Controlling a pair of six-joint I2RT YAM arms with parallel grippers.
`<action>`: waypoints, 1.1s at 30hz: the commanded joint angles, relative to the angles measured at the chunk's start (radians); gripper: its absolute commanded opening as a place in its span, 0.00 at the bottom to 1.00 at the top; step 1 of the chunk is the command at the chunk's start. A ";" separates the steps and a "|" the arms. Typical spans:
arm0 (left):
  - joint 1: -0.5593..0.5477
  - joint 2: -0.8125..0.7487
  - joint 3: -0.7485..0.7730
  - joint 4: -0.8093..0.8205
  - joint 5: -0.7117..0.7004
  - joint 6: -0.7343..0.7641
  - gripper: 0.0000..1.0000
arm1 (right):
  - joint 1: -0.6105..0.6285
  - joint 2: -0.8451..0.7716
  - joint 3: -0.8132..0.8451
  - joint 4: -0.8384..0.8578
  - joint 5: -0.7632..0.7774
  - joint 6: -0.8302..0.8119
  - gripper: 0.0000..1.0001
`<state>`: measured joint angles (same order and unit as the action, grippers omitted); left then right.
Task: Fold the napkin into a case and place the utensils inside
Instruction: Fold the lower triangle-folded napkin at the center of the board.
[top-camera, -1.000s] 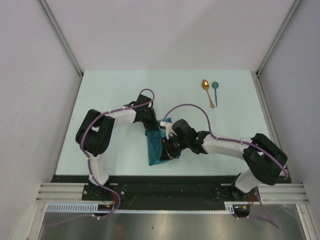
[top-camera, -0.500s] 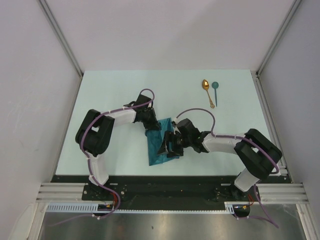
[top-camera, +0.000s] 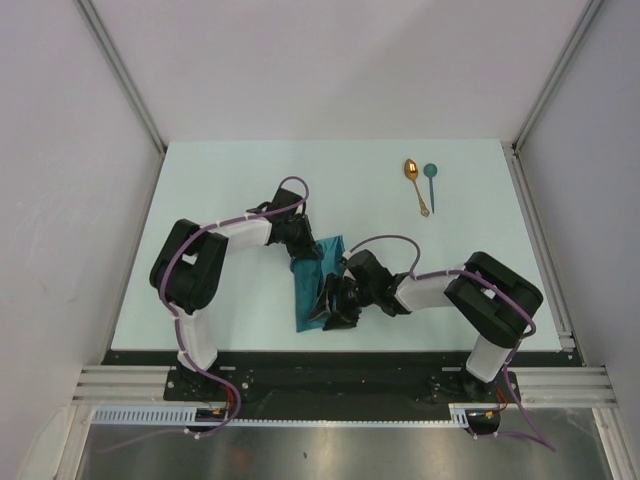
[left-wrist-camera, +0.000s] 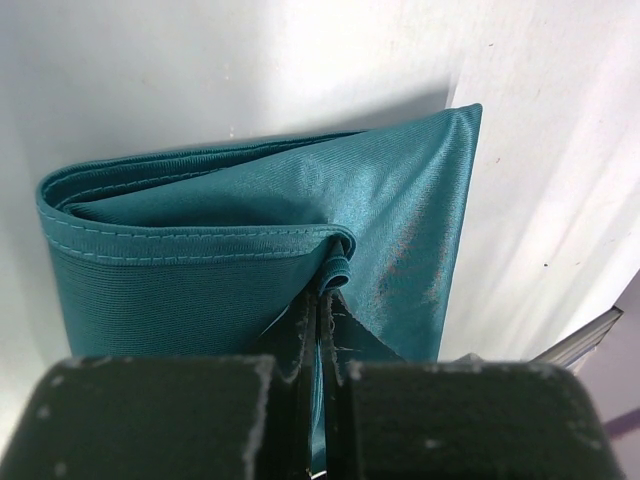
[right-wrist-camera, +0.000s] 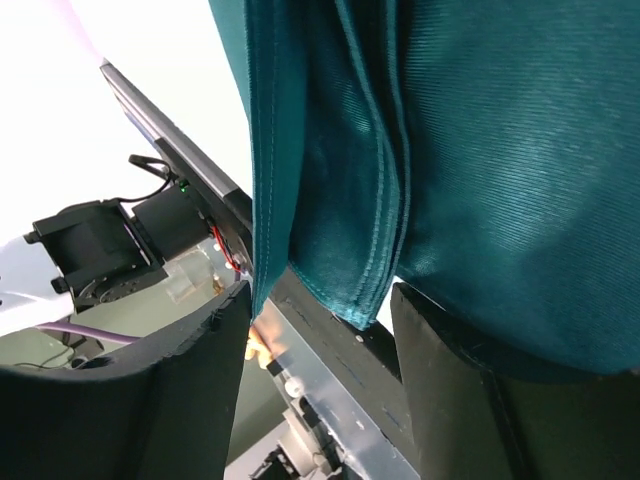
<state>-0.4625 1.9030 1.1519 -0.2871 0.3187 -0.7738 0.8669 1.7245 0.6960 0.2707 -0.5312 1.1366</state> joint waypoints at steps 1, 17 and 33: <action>-0.005 -0.048 0.002 0.017 0.011 0.019 0.00 | 0.003 0.012 -0.012 0.042 -0.007 0.038 0.62; -0.004 -0.047 0.000 0.017 0.011 0.013 0.00 | -0.031 -0.040 0.028 -0.030 0.016 -0.043 0.21; 0.018 -0.056 -0.029 0.057 -0.078 -0.068 0.00 | -0.063 -0.033 0.077 -0.223 -0.016 -0.322 0.00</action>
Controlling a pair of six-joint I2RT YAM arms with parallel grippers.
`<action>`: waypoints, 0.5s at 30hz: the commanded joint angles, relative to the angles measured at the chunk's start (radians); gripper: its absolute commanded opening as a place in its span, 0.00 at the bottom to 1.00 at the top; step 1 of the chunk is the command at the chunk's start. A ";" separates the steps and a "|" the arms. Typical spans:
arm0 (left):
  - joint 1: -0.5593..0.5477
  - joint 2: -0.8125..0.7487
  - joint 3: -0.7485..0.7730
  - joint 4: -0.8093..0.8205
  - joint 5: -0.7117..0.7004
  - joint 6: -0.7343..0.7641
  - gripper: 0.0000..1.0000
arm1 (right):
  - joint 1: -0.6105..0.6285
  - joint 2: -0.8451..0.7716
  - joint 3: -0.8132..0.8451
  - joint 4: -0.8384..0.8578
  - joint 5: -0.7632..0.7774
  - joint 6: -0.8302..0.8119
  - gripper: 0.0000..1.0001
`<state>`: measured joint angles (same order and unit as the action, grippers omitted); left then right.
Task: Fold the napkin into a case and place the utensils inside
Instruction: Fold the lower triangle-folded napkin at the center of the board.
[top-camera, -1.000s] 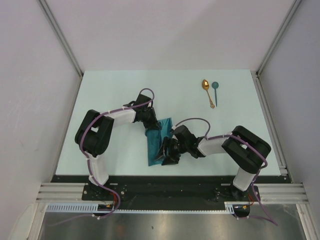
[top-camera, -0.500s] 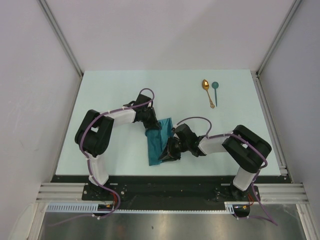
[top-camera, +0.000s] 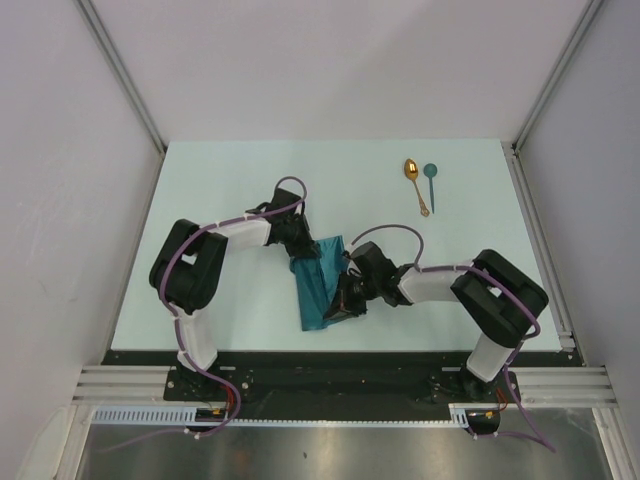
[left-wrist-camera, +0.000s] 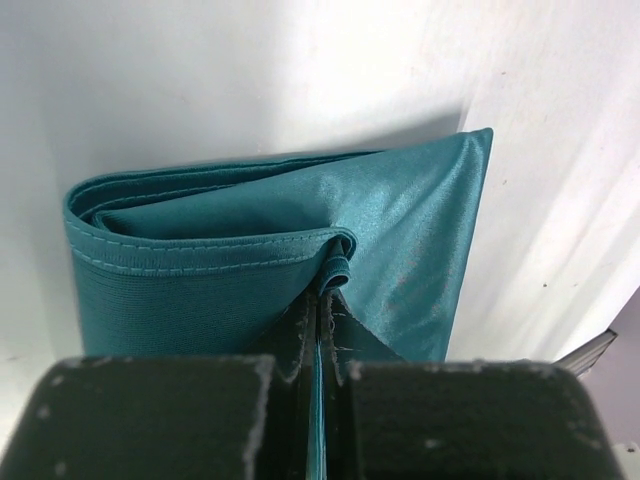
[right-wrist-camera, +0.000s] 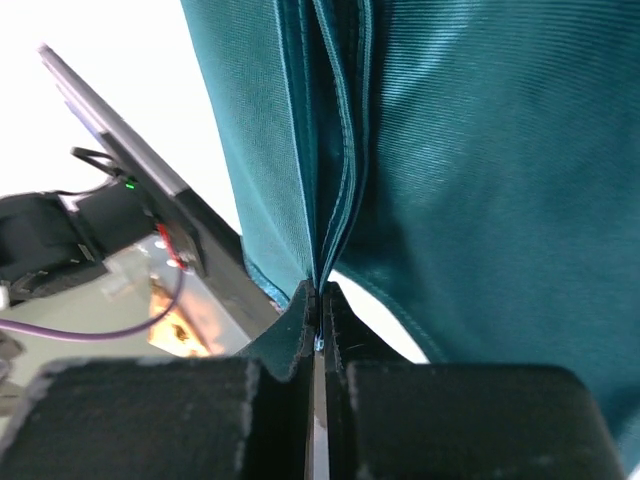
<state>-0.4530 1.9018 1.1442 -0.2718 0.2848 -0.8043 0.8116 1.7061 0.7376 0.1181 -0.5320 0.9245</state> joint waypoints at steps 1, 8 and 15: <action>0.008 -0.059 -0.026 0.051 -0.047 -0.039 0.00 | -0.009 -0.010 0.036 -0.074 -0.013 -0.121 0.00; 0.010 -0.041 0.005 0.031 -0.064 -0.041 0.04 | -0.017 0.040 0.042 -0.054 -0.025 -0.154 0.00; 0.016 -0.084 -0.032 0.109 -0.012 -0.032 0.40 | -0.028 0.064 0.042 -0.044 -0.005 -0.187 0.00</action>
<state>-0.4503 1.8931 1.1263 -0.2321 0.2646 -0.8375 0.7933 1.7454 0.7593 0.0780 -0.5411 0.7841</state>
